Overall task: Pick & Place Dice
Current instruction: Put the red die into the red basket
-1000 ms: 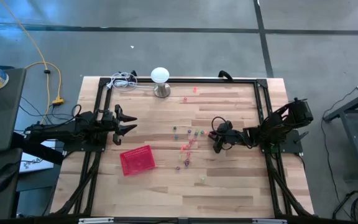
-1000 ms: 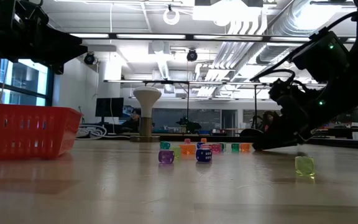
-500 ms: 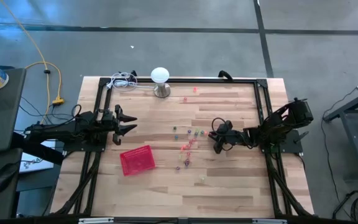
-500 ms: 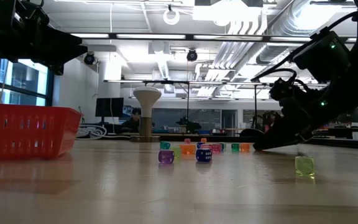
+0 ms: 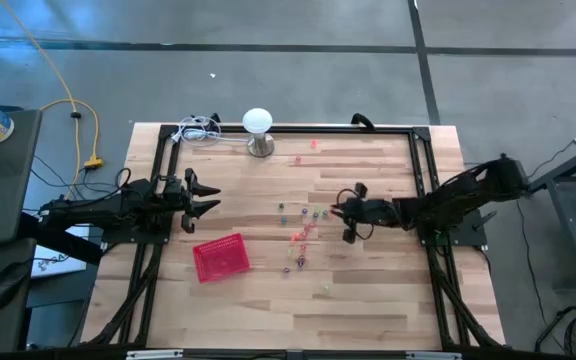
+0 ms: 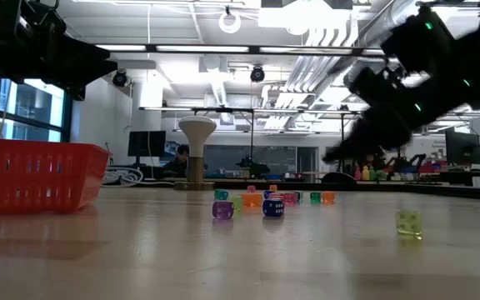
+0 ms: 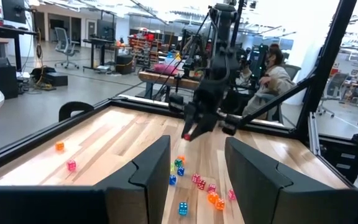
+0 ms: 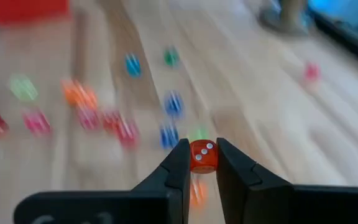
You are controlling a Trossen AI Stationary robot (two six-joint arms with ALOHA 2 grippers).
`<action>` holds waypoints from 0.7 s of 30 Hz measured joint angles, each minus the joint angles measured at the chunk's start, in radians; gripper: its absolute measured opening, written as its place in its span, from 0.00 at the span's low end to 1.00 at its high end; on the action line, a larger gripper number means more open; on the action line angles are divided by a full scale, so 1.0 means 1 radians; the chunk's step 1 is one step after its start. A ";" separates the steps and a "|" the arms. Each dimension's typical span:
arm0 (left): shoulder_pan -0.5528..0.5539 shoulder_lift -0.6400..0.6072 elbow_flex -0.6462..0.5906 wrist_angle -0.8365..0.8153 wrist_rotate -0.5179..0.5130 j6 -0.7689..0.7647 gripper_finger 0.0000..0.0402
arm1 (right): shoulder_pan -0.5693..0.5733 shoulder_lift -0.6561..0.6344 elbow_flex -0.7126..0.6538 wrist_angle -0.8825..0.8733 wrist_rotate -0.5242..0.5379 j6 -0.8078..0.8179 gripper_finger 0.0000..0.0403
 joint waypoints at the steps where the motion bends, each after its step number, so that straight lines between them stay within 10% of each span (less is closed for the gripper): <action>1: 0.000 0.000 0.000 0.001 0.000 0.000 0.37 | -0.010 0.001 0.033 -0.001 -0.037 -0.024 0.09; 21: -0.055 0.067 0.022 0.131 -0.020 0.100 0.37 | -0.033 0.459 0.951 -0.465 -0.568 -0.502 0.09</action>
